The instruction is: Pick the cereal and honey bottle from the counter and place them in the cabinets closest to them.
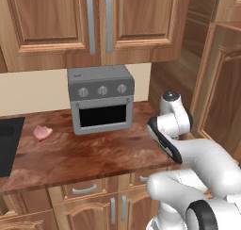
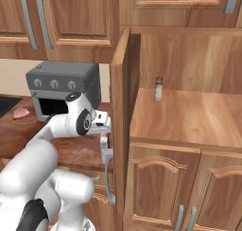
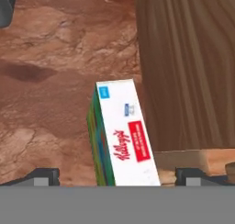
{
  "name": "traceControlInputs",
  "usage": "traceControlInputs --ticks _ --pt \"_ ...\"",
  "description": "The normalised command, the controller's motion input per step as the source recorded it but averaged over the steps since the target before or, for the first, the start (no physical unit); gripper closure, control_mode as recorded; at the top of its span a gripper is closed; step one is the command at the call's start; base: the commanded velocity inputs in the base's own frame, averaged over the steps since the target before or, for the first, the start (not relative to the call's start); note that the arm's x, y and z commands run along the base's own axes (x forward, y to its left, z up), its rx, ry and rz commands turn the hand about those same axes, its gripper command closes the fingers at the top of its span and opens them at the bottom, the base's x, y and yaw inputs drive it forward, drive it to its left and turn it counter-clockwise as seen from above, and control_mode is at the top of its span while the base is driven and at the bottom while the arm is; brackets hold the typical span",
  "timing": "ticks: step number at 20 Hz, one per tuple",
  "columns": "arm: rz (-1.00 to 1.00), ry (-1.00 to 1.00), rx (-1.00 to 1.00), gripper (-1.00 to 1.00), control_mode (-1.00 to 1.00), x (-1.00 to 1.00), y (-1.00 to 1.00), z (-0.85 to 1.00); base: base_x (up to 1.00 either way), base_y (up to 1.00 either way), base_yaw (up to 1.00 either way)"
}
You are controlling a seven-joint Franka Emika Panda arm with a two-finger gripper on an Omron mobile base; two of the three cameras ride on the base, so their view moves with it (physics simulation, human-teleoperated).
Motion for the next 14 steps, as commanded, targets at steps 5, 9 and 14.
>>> traceControlInputs --ticks 5,9,14 --pt "0.00 0.00 0.00 -1.00 -1.00 0.30 -0.01 -0.21 0.00 0.00 0.00" --pt "0.00 0.00 0.00 -1.00 -1.00 0.22 -0.02 -0.19 0.00 0.00 0.00" --pt "0.00 0.00 -0.01 -1.00 -1.00 0.12 -0.04 -0.22 0.00 0.00 0.00"
